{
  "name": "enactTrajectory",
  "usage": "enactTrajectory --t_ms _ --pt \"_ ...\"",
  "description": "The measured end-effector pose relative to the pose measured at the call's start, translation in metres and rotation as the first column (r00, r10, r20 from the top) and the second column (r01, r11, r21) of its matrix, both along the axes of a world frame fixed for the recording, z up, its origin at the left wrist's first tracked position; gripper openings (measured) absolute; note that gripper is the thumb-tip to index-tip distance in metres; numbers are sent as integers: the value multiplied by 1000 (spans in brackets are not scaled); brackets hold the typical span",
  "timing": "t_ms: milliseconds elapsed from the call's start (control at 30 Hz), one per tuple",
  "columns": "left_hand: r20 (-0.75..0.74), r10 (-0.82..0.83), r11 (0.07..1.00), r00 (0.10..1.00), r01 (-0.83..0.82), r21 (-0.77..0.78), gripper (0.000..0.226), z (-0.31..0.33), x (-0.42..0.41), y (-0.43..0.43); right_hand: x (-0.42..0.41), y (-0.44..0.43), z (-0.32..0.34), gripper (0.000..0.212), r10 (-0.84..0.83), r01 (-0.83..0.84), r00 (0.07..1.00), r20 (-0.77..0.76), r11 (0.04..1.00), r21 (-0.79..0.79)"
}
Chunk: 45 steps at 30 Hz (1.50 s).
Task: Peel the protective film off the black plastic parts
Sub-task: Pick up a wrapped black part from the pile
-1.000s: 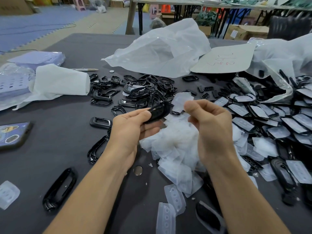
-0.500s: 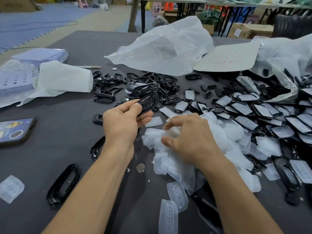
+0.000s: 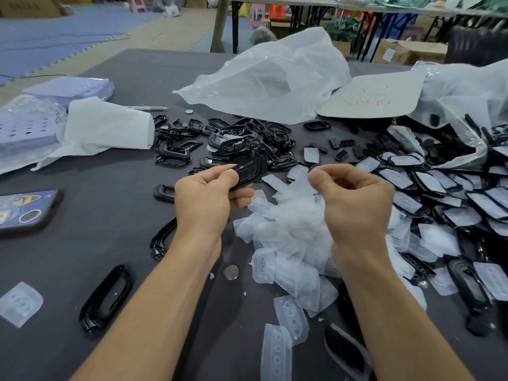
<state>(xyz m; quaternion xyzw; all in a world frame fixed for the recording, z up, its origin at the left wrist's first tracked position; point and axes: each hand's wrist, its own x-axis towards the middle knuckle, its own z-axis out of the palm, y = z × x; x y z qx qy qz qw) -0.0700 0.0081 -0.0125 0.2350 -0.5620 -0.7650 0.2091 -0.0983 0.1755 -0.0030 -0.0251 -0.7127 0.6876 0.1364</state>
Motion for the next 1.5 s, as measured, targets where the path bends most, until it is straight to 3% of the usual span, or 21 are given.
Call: enactTrajectory --t_ms 100,300,533,1067,1333,1500 --pt "20 -30 997 999 31 -71 18 -2 1 2 1 1 0 13 -100 103 990 -97 994 32" --pt "31 -54 992 998 57 -111 16 -3 2 4 5 -9 1 14 75 -77 995 -67 997 -27" --pt "46 -46 994 998 50 -97 16 -3 0 3 3 -8 2 34 198 -195 980 -2 965 -176" --pt "38 -76 983 996 81 -166 21 -7 -1 6 3 -10 6 18 429 -344 894 127 841 -416" --pt "47 -98 975 994 105 -194 22 -10 -2 7 3 -6 5 30 402 -368 908 117 899 -239" --pt "50 -113 973 992 121 -199 25 -9 -1 8 2 -7 6 33 415 -378 902 119 892 -249"
